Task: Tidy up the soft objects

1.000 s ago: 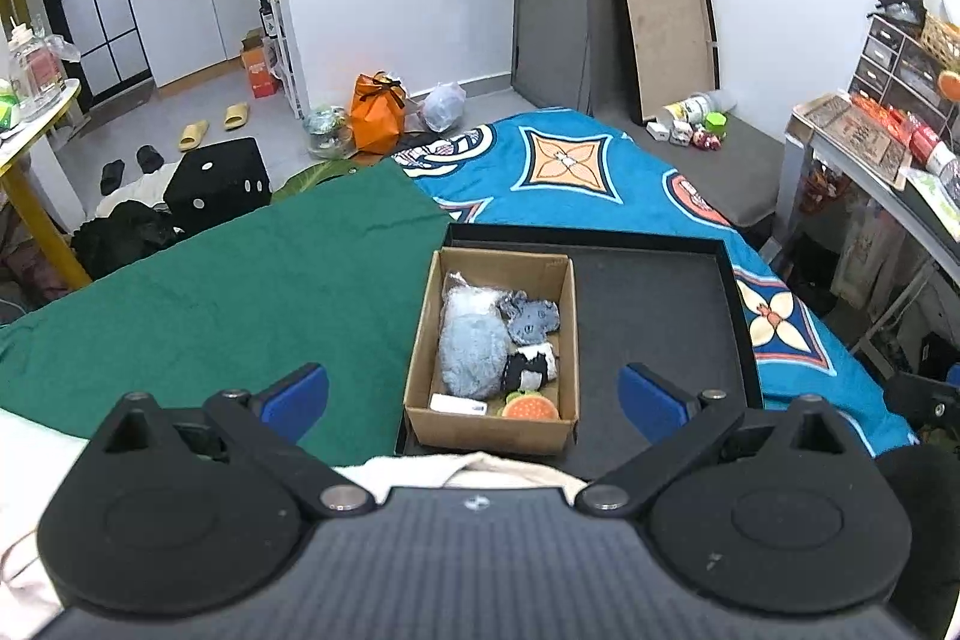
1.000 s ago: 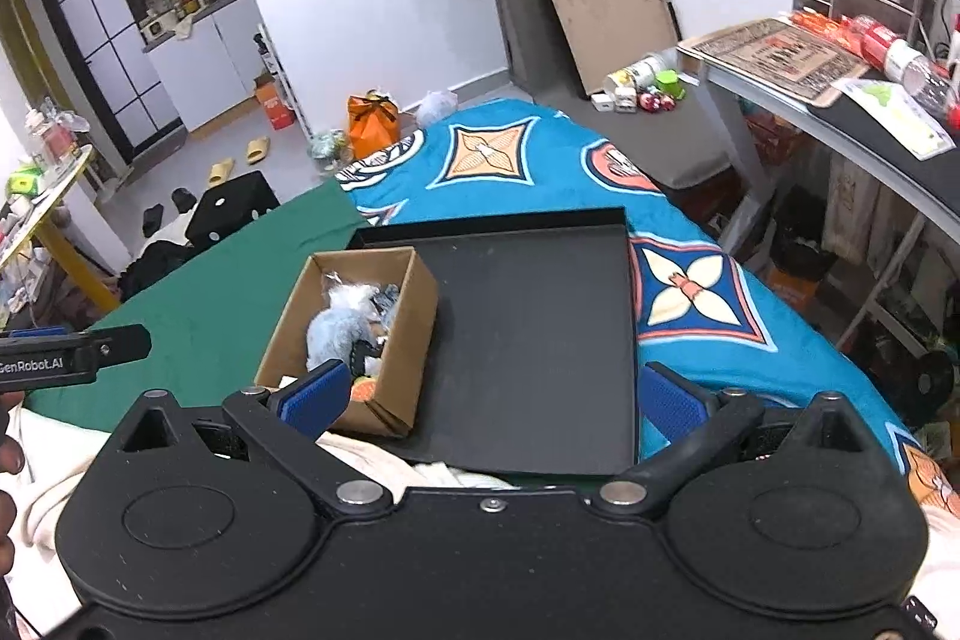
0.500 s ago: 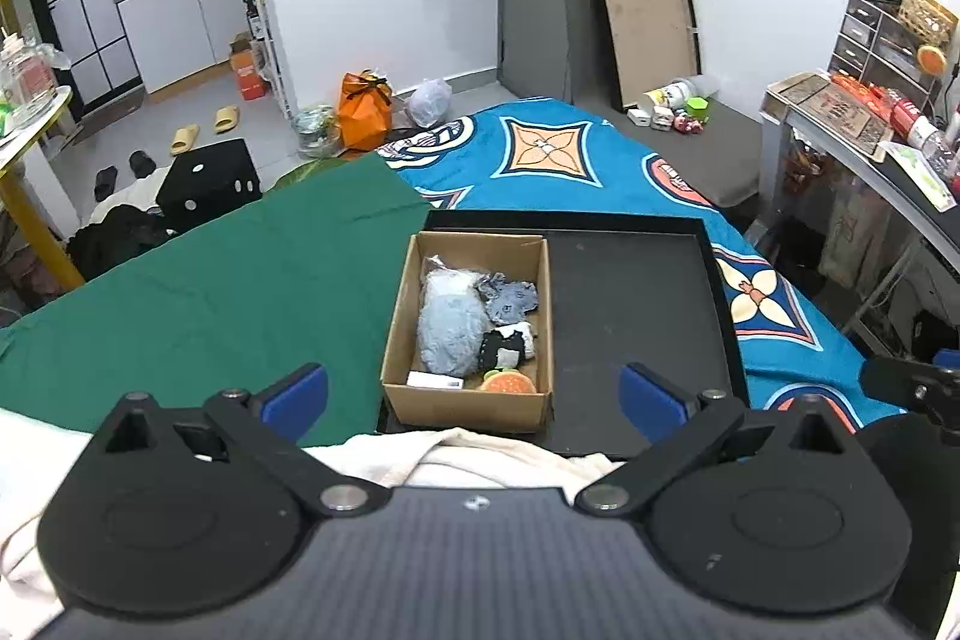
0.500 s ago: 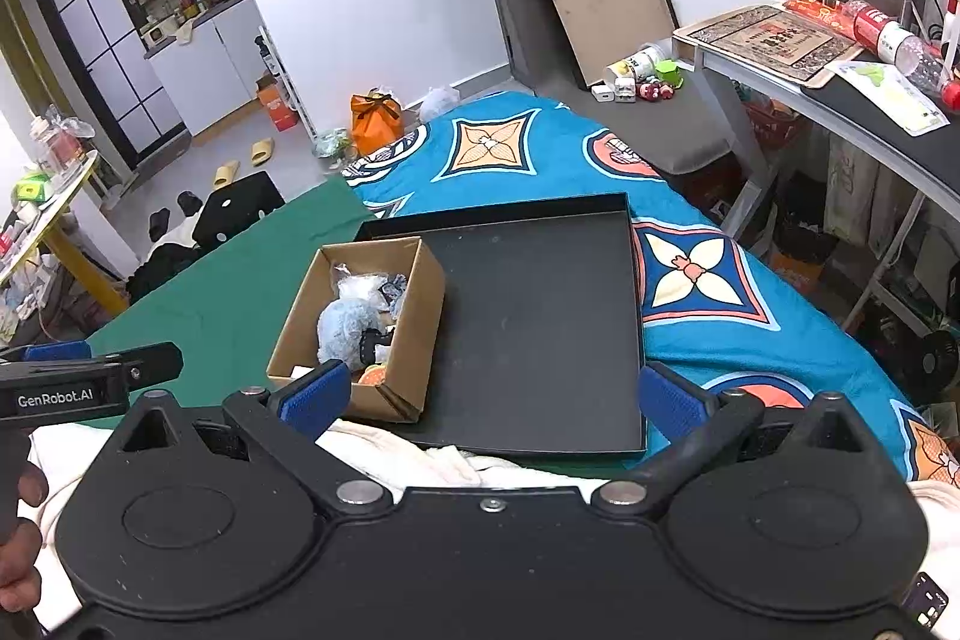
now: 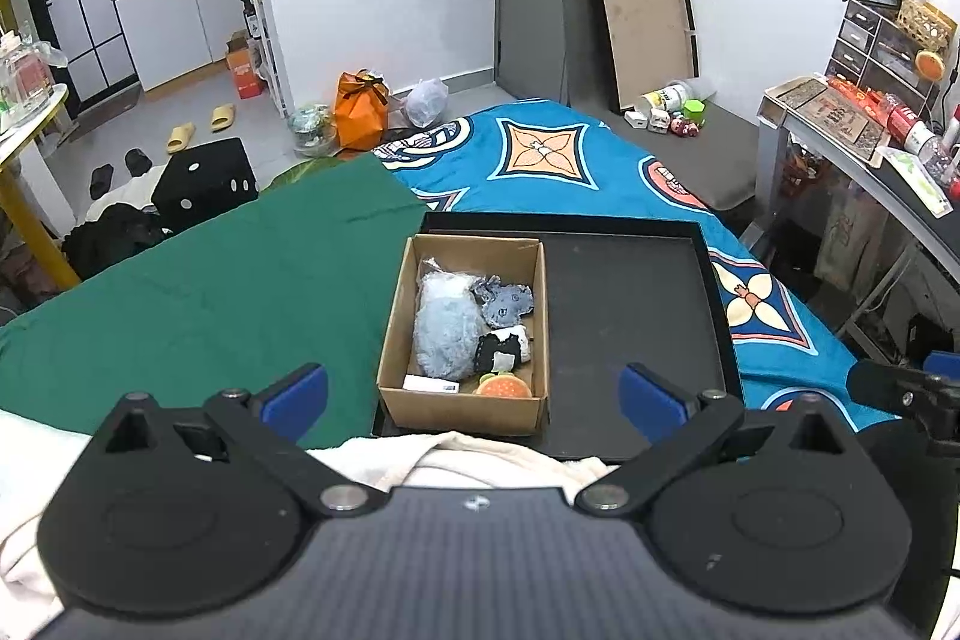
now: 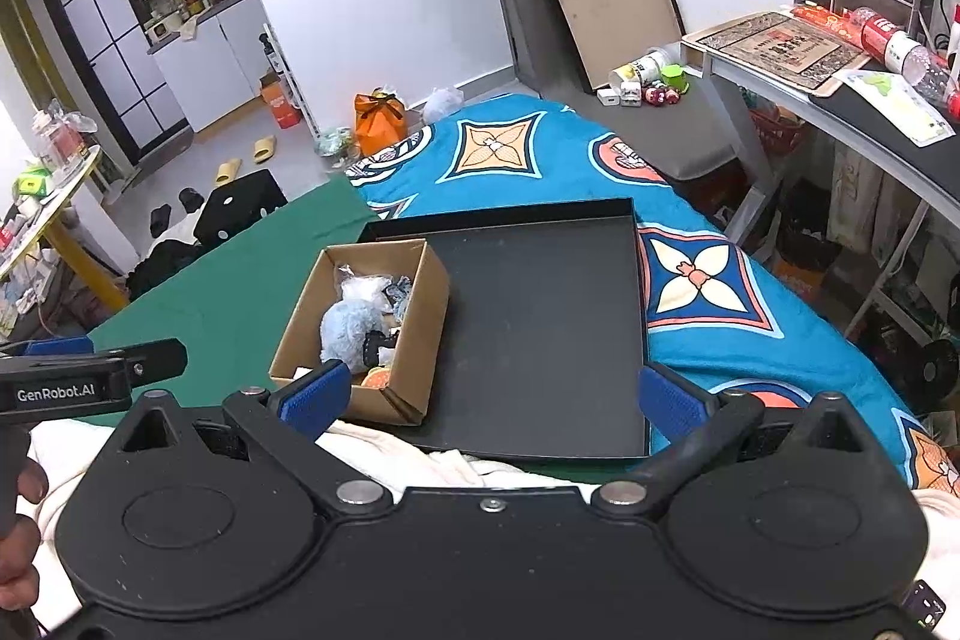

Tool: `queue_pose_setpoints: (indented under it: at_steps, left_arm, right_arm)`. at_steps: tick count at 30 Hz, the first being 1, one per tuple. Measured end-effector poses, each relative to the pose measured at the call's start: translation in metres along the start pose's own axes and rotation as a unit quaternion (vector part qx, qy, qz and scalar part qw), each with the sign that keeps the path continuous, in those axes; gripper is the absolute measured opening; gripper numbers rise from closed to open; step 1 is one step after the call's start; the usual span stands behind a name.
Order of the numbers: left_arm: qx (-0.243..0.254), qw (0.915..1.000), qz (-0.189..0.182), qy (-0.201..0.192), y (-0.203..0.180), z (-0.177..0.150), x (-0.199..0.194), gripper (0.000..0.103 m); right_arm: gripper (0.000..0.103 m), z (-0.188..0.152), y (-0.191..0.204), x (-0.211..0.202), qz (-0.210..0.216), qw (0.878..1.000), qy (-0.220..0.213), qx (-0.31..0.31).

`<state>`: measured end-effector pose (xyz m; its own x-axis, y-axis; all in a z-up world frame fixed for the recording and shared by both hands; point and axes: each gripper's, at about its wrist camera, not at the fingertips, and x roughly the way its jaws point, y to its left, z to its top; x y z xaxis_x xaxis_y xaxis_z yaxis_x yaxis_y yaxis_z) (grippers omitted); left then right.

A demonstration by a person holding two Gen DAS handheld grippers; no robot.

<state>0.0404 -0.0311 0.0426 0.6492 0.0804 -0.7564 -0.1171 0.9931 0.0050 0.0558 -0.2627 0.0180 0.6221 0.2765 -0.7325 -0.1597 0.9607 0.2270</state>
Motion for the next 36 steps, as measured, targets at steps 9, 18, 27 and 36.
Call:
queue_pose_setpoints:
  at_steps: [9, 18, 27, 36]
  left_arm:
    - [0.0, 1.0, -0.003, 0.001, -0.002, 0.0, 0.001, 0.102]
    - [-0.001, 1.0, -0.004, 0.006, -0.002, -0.002, 0.004, 0.102]
    - [-0.009, 0.9999, -0.001, 0.013, 0.004, -0.005, 0.006, 0.102]
    - [-0.012, 0.9998, 0.0, 0.013, 0.006, -0.006, 0.006, 0.102]
  right_arm:
    - [0.103, 0.0, 0.007, 0.001, 0.002, 1.0, 0.003, -0.01]
    - [0.103, 0.0, 0.011, 0.002, 0.003, 1.0, 0.005, -0.017]
    - [0.103, 0.001, 0.012, 0.005, 0.004, 1.0, 0.011, -0.021]
    - [0.103, -0.001, 0.012, 0.008, 0.003, 1.0, 0.012, -0.021]
